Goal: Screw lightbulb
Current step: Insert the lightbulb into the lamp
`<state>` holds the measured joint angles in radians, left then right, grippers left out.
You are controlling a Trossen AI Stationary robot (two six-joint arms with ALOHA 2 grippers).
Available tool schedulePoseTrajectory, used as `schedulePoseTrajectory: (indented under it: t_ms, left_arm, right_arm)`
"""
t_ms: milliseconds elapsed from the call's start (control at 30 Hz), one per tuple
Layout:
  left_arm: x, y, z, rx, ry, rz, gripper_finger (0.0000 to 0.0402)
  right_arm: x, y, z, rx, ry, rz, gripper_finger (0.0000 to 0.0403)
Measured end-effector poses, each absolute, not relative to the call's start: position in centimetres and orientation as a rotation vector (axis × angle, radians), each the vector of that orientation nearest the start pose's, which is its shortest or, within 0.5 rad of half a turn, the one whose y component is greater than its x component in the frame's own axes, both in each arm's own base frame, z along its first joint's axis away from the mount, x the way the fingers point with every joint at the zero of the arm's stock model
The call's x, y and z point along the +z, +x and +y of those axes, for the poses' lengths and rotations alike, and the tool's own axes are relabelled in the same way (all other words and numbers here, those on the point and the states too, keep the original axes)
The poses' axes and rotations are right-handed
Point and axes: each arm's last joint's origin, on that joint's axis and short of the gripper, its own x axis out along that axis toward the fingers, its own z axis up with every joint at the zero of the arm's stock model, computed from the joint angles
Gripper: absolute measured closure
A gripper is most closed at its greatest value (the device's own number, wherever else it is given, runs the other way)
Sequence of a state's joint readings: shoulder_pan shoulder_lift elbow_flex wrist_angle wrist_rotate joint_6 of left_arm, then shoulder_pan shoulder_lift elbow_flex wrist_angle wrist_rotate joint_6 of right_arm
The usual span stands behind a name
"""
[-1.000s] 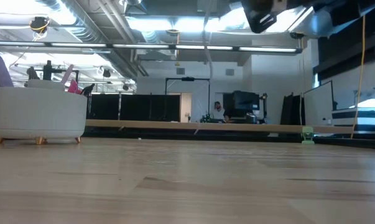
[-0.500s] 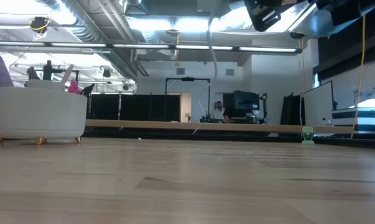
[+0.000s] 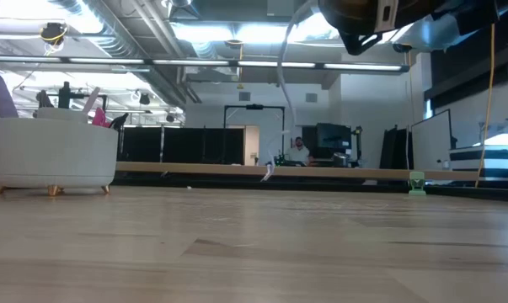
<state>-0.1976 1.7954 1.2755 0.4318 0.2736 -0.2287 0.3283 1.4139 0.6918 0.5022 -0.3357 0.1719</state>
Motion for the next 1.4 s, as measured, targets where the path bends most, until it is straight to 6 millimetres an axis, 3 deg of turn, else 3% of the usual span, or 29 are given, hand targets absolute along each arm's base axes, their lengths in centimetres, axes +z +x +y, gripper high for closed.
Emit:
schedulePoseTrajectory:
  t_ms: [367,900,1400]
  left_arm:
    - [27.3,40.7,-9.1,-0.473,-0.231,0.205,0.0093]
    - [27.8,40.5,-8.8,-0.425,-0.233,0.21,0.0091]
    - [26.4,40.3,-8.4,-0.239,-0.12,0.332,0.0091]
  right_arm:
    - [23.2,27.7,10.4,0.624,0.163,0.237,0.022]
    - [22.7,27.8,10.2,0.555,0.128,0.27,0.022]
    - [21.5,27.7,9.5,0.339,-0.024,0.351,0.022]
